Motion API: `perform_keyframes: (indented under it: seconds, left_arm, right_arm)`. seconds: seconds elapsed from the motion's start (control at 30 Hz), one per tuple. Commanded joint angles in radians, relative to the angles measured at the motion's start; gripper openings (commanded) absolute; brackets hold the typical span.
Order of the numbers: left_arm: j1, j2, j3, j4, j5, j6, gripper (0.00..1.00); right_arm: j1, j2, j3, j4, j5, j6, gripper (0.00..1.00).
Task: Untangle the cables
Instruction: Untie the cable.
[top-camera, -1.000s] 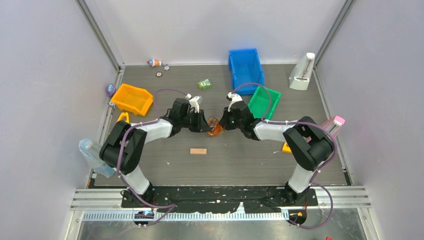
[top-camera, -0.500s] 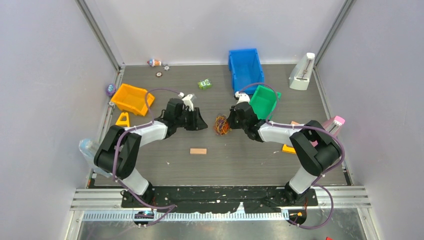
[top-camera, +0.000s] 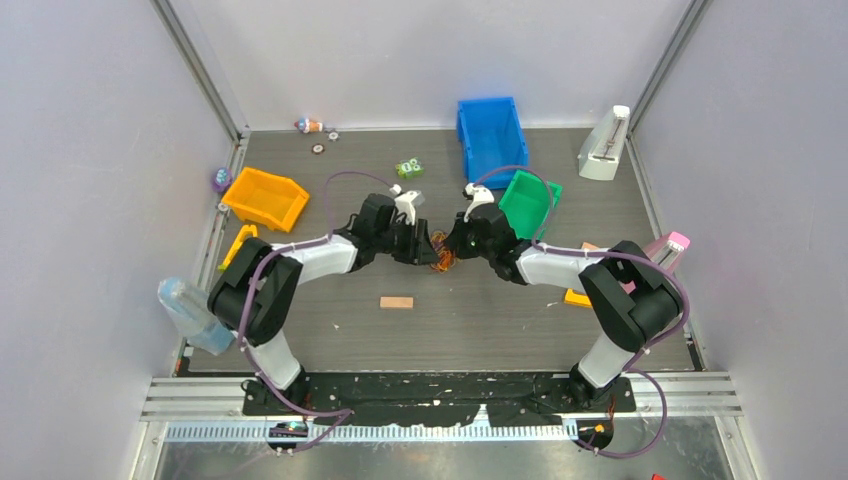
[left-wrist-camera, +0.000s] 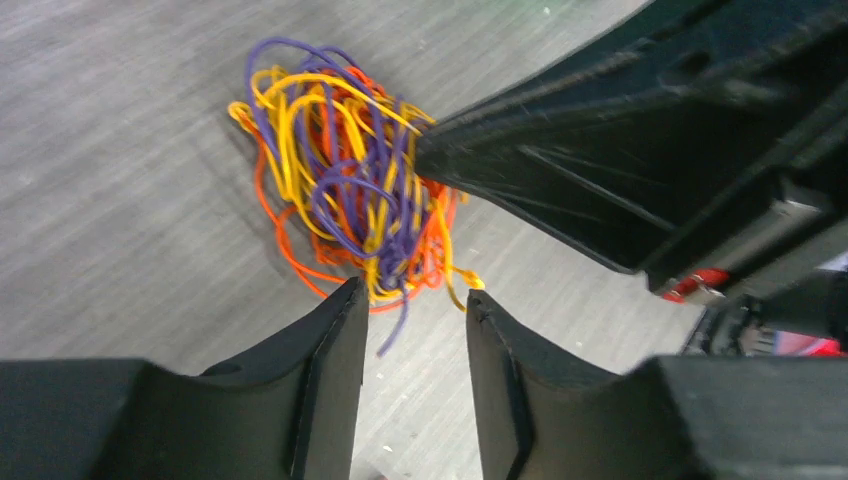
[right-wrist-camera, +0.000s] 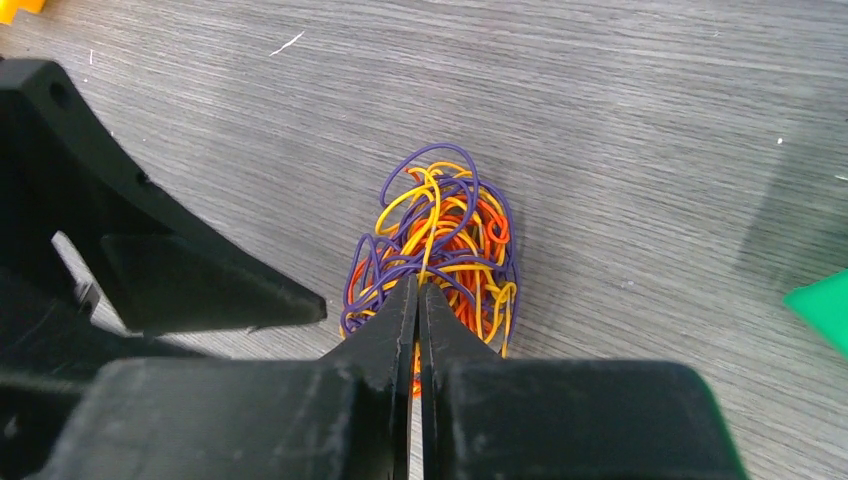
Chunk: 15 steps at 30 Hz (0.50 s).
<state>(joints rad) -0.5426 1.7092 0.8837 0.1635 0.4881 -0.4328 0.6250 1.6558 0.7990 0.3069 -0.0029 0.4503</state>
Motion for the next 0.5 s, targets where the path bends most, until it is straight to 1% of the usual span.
perform_keyframes:
  seconds: [0.0, 0.07, 0.1, 0.27, 0.37, 0.47]
  left_arm:
    - [0.005, 0.051, 0.078, -0.061, -0.061, 0.029, 0.37]
    - [0.007, 0.051, 0.087, -0.065, -0.083, 0.019, 0.36]
    - [0.009, 0.041, 0.080, -0.063, -0.090, 0.017, 0.37]
    - [0.037, -0.073, 0.001, -0.015, -0.131, 0.006, 0.48]
    - [0.038, -0.090, 0.042, -0.075, -0.167, 0.021, 0.52]
    - [0.038, -0.053, 0.110, -0.139, -0.199, 0.022, 0.56]
  right_arm:
    - [-0.002, -0.017, 0.000, 0.046, -0.018, -0.008, 0.05]
    - [-0.002, -0.020, -0.002, 0.047, -0.015, -0.005, 0.05]
    - [-0.002, -0.021, -0.004, 0.045, -0.013, -0.006, 0.05]
    - [-0.003, -0.025, -0.006, 0.041, -0.005, -0.005, 0.05]
    - [-0.003, -0.024, -0.005, 0.039, -0.003, -0.004, 0.05]
    - [-0.002, -0.021, -0.002, 0.036, -0.002, -0.003, 0.05]
